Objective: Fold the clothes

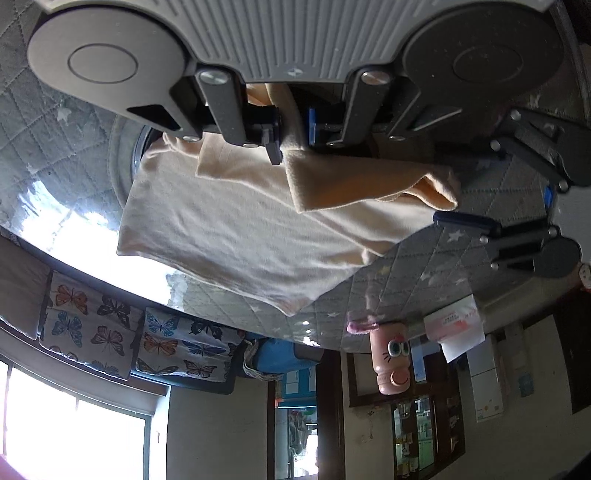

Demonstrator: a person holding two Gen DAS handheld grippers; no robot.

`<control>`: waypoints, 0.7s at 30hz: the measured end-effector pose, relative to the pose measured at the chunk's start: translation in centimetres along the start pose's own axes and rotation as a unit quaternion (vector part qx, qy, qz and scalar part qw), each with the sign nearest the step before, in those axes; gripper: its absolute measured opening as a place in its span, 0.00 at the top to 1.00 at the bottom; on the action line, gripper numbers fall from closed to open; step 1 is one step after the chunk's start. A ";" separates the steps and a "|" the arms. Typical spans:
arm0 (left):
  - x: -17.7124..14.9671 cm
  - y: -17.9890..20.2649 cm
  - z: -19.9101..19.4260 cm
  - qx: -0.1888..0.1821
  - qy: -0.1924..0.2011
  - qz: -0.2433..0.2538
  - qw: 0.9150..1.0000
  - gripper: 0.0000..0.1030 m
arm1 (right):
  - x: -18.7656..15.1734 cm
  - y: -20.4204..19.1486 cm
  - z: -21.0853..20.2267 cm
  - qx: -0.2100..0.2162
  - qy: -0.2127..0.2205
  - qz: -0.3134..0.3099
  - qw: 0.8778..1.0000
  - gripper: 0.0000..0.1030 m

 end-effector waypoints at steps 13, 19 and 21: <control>-0.6 -2.0 0.2 0.001 -0.011 0.008 1.000 0.93 | -0.3 -0.3 -0.3 -0.011 0.011 -0.009 1.000 0.91; 0.6 -2.2 -3.2 -0.012 0.006 -0.013 1.000 0.95 | -0.4 -1.2 -2.3 -0.007 0.023 -0.009 1.000 0.91; 0.9 -1.7 -4.9 -0.019 0.010 -0.014 1.000 0.95 | -0.7 -2.0 -3.9 -0.002 0.027 -0.012 1.000 0.91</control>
Point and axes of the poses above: each gripper's, at about its wrist camera, not at the fingertips, and z roughly the way its jaws point, y to its right, x to its top, the point moved 9 cm from there along z, roughly the way its jaws point, and after that the axes turned 3 degrees about z, right-handed, at the moved point
